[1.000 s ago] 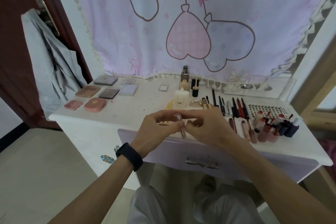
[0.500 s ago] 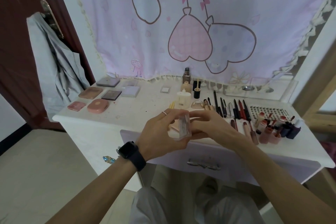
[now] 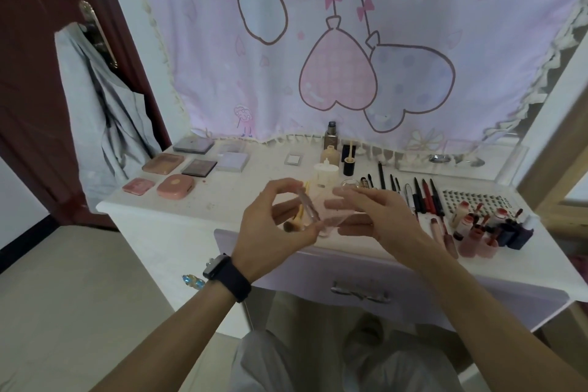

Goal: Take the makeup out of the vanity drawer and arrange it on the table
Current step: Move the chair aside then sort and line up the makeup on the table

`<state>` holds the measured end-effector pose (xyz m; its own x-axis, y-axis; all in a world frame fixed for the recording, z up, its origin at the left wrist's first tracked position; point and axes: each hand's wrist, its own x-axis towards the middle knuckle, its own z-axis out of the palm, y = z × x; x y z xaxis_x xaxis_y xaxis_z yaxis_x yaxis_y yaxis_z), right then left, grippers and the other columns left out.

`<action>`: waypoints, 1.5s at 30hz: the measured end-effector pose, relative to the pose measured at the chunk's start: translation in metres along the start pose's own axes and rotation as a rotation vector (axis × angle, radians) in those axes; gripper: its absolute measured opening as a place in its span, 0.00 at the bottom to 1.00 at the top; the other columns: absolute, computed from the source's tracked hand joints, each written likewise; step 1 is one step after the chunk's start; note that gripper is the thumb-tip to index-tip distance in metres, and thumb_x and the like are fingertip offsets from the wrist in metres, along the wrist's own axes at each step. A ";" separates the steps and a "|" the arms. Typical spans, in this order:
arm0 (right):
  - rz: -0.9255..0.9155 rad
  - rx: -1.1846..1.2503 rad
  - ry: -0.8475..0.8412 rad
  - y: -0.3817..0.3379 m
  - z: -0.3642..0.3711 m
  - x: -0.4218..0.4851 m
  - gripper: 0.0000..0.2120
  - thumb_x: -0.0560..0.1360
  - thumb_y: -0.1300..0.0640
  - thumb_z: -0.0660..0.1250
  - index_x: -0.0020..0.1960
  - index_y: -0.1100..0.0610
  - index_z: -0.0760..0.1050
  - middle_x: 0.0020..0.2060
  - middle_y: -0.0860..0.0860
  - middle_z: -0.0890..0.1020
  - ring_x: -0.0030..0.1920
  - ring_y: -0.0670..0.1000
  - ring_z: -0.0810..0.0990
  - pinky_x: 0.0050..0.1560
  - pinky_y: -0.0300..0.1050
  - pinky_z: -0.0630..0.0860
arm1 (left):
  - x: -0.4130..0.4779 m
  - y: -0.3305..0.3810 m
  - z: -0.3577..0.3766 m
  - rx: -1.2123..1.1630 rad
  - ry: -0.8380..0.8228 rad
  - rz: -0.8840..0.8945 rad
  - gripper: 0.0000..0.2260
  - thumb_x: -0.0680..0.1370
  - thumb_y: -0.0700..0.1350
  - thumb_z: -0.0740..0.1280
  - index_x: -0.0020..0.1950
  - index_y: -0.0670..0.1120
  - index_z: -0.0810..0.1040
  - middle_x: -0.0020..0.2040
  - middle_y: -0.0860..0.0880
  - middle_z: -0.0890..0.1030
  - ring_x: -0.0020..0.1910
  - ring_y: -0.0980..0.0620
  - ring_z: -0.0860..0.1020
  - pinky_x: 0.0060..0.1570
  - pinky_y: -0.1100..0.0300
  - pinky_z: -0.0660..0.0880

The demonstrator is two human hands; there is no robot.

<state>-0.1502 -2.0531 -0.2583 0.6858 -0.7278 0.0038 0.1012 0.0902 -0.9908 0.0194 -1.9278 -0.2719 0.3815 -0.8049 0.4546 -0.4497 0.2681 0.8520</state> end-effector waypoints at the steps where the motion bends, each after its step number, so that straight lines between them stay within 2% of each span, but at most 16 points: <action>1: -0.011 0.021 0.032 -0.001 0.000 0.000 0.11 0.80 0.55 0.67 0.58 0.60 0.82 0.49 0.56 0.87 0.46 0.59 0.87 0.40 0.43 0.83 | -0.001 -0.003 -0.002 0.001 0.016 -0.020 0.27 0.65 0.46 0.80 0.61 0.52 0.75 0.57 0.61 0.79 0.55 0.57 0.82 0.51 0.66 0.79; 3: -0.047 -0.011 0.080 0.001 0.003 0.000 0.12 0.79 0.52 0.68 0.57 0.58 0.82 0.49 0.54 0.87 0.47 0.56 0.87 0.40 0.41 0.82 | -0.004 -0.010 -0.006 0.029 0.023 -0.060 0.27 0.65 0.43 0.81 0.60 0.53 0.74 0.56 0.62 0.80 0.54 0.58 0.82 0.53 0.67 0.78; 6: -0.050 -0.138 0.047 0.008 0.011 -0.003 0.19 0.76 0.40 0.67 0.60 0.51 0.80 0.52 0.44 0.86 0.50 0.45 0.86 0.44 0.39 0.82 | -0.010 -0.015 -0.007 0.008 0.053 -0.096 0.28 0.65 0.41 0.81 0.59 0.55 0.75 0.56 0.61 0.80 0.54 0.58 0.82 0.54 0.66 0.77; 9: -0.003 -0.242 -0.030 0.020 0.022 -0.005 0.28 0.70 0.35 0.69 0.67 0.44 0.72 0.53 0.44 0.86 0.50 0.45 0.86 0.48 0.42 0.83 | -0.010 -0.015 -0.010 0.016 0.107 -0.066 0.28 0.65 0.40 0.81 0.60 0.54 0.75 0.59 0.58 0.79 0.56 0.56 0.81 0.56 0.65 0.77; 11: 0.003 -0.209 0.000 0.026 0.029 -0.003 0.28 0.72 0.39 0.69 0.70 0.44 0.69 0.55 0.48 0.85 0.48 0.49 0.87 0.50 0.45 0.84 | -0.011 -0.015 -0.012 0.038 0.130 -0.061 0.29 0.65 0.40 0.81 0.62 0.55 0.75 0.60 0.59 0.78 0.57 0.57 0.81 0.56 0.64 0.78; 14: -0.036 -0.105 0.087 0.029 0.035 0.002 0.13 0.82 0.52 0.63 0.67 0.48 0.73 0.51 0.49 0.87 0.46 0.53 0.87 0.46 0.46 0.84 | -0.014 -0.017 -0.016 0.089 0.126 -0.057 0.33 0.65 0.43 0.82 0.65 0.58 0.73 0.60 0.61 0.77 0.58 0.61 0.80 0.55 0.69 0.76; 17: -0.075 -0.134 0.145 0.034 0.037 0.005 0.10 0.83 0.55 0.62 0.62 0.51 0.78 0.51 0.49 0.87 0.45 0.53 0.88 0.45 0.44 0.84 | -0.014 -0.022 -0.022 0.248 0.034 -0.064 0.36 0.66 0.46 0.81 0.70 0.56 0.69 0.59 0.58 0.74 0.56 0.67 0.76 0.53 0.76 0.72; 19: -0.105 -0.147 0.193 0.036 0.037 0.005 0.10 0.83 0.56 0.62 0.62 0.52 0.78 0.49 0.47 0.87 0.43 0.53 0.88 0.43 0.43 0.84 | -0.013 -0.025 -0.026 0.431 -0.079 -0.075 0.37 0.67 0.49 0.79 0.74 0.54 0.68 0.58 0.57 0.70 0.54 0.65 0.74 0.51 0.79 0.69; 22: -0.160 -0.202 0.202 0.039 0.040 0.006 0.09 0.84 0.56 0.61 0.60 0.50 0.78 0.49 0.48 0.87 0.42 0.53 0.87 0.42 0.44 0.84 | -0.010 -0.026 -0.028 0.605 -0.228 -0.106 0.39 0.69 0.53 0.76 0.77 0.53 0.64 0.63 0.55 0.65 0.51 0.60 0.73 0.52 0.73 0.72; 25: -0.194 -0.220 0.198 0.042 0.042 0.008 0.09 0.83 0.56 0.63 0.58 0.46 0.79 0.49 0.47 0.87 0.42 0.52 0.87 0.44 0.45 0.85 | -0.007 -0.028 -0.026 0.669 -0.256 -0.089 0.40 0.70 0.55 0.74 0.78 0.55 0.60 0.65 0.54 0.68 0.54 0.57 0.72 0.54 0.65 0.74; 29: -0.178 -0.189 0.178 0.043 0.038 0.011 0.09 0.82 0.55 0.64 0.58 0.45 0.80 0.48 0.45 0.87 0.43 0.52 0.88 0.46 0.45 0.84 | -0.006 -0.034 -0.023 0.692 -0.201 -0.078 0.38 0.69 0.57 0.73 0.76 0.58 0.61 0.60 0.57 0.72 0.51 0.59 0.73 0.46 0.73 0.66; 32: -0.172 -0.212 0.207 0.049 0.029 0.009 0.08 0.82 0.54 0.64 0.57 0.45 0.80 0.48 0.43 0.87 0.45 0.49 0.87 0.47 0.45 0.84 | 0.000 -0.038 -0.026 0.610 -0.071 -0.180 0.37 0.66 0.60 0.73 0.74 0.58 0.66 0.58 0.56 0.74 0.50 0.56 0.77 0.50 0.62 0.77; 36: -0.269 -0.507 0.438 0.069 0.008 -0.003 0.10 0.81 0.58 0.65 0.53 0.42 0.78 0.43 0.37 0.84 0.47 0.38 0.83 0.47 0.34 0.79 | 0.020 -0.050 -0.040 0.566 0.060 -0.330 0.36 0.66 0.56 0.75 0.72 0.54 0.70 0.59 0.53 0.76 0.54 0.52 0.78 0.53 0.59 0.74; 38: -0.304 -0.674 0.516 0.081 0.002 -0.008 0.11 0.80 0.60 0.66 0.57 0.45 0.77 0.48 0.35 0.81 0.50 0.40 0.82 0.48 0.29 0.74 | 0.037 -0.060 -0.046 0.609 0.079 -0.403 0.35 0.66 0.54 0.76 0.72 0.52 0.71 0.60 0.51 0.77 0.57 0.49 0.77 0.54 0.59 0.72; 42: -0.350 -1.069 0.566 0.104 -0.004 -0.007 0.13 0.77 0.66 0.68 0.61 0.62 0.78 0.57 0.55 0.81 0.59 0.56 0.78 0.59 0.44 0.73 | 0.076 -0.077 -0.045 0.743 0.023 -0.544 0.33 0.66 0.56 0.75 0.70 0.50 0.72 0.62 0.46 0.74 0.57 0.45 0.76 0.53 0.57 0.70; 45: -0.369 -1.238 0.543 0.112 -0.005 -0.002 0.15 0.74 0.65 0.72 0.61 0.67 0.80 0.57 0.60 0.82 0.60 0.60 0.79 0.60 0.51 0.77 | 0.099 -0.090 -0.038 0.847 -0.030 -0.595 0.30 0.67 0.58 0.74 0.65 0.49 0.73 0.58 0.46 0.71 0.47 0.47 0.73 0.46 0.58 0.69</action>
<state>-0.1432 -2.0449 -0.3700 0.3696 -0.7721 0.5170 -0.6762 -0.6051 -0.4202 0.1282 -2.0119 -0.2938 0.7131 -0.7011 0.0031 -0.6201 -0.6286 0.4694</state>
